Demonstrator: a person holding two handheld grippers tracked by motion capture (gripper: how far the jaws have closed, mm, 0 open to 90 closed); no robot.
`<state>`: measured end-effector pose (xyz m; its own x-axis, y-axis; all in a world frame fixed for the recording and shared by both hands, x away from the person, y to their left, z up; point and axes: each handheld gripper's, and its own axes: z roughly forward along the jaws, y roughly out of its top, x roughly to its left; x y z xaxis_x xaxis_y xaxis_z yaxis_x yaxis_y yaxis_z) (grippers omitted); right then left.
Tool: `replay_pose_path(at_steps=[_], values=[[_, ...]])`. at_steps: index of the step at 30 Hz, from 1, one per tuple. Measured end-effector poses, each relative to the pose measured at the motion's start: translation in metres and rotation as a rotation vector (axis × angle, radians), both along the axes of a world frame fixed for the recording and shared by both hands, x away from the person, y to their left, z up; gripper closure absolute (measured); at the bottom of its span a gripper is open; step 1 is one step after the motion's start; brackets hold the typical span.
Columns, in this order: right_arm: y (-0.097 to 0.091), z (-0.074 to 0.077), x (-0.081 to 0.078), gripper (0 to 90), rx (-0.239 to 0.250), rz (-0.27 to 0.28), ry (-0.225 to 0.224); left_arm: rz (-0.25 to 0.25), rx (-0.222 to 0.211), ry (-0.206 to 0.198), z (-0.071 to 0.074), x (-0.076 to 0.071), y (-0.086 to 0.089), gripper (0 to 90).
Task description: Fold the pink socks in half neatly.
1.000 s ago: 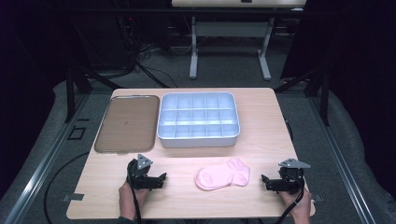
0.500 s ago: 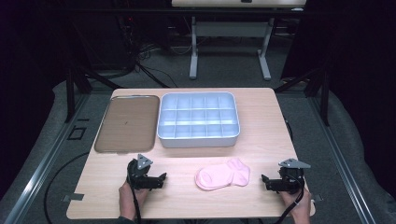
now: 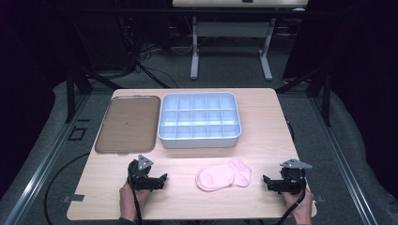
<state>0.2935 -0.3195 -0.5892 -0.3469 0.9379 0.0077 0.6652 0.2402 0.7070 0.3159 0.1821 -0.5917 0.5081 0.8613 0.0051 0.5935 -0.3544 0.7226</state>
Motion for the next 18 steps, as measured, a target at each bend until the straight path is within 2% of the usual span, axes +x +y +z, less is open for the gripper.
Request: replay_pose_path(at_steps=[1, 4, 5, 10, 12, 15, 18], values=[[0.000, 0.001, 0.000, 2.2, -0.001, 0.010, 0.003, 0.000, 0.000, 0.000, 0.000, 0.000, 0.000, 5.4], [-0.002, 0.005, 0.002, 0.8, 0.084, -0.003, -0.002, 0.001, 0.002, -0.001, 0.000, 0.000, 0.000, 5.4], [-0.002, 0.006, 0.002, 0.7, 0.085, -0.004, 0.000, 0.003, 0.002, -0.001, 0.000, -0.001, 0.000, 5.4], [0.009, 0.014, 0.000, 0.3, 0.047, 0.017, 0.018, 0.008, 0.000, -0.003, 0.000, -0.004, 0.001, 6.7], [0.017, 0.018, -0.002, 0.3, 0.048, 0.024, 0.008, 0.010, 0.001, -0.003, 0.000, -0.004, 0.001, 6.7], [0.028, 0.026, -0.005, 0.5, 0.021, 0.058, 0.009, 0.010, 0.000, -0.003, 0.000, -0.005, 0.001, 6.7], [0.038, 0.032, -0.007, 0.9, 0.028, 0.085, -0.004, 0.012, 0.001, -0.003, 0.000, -0.005, 0.001, 6.7]])
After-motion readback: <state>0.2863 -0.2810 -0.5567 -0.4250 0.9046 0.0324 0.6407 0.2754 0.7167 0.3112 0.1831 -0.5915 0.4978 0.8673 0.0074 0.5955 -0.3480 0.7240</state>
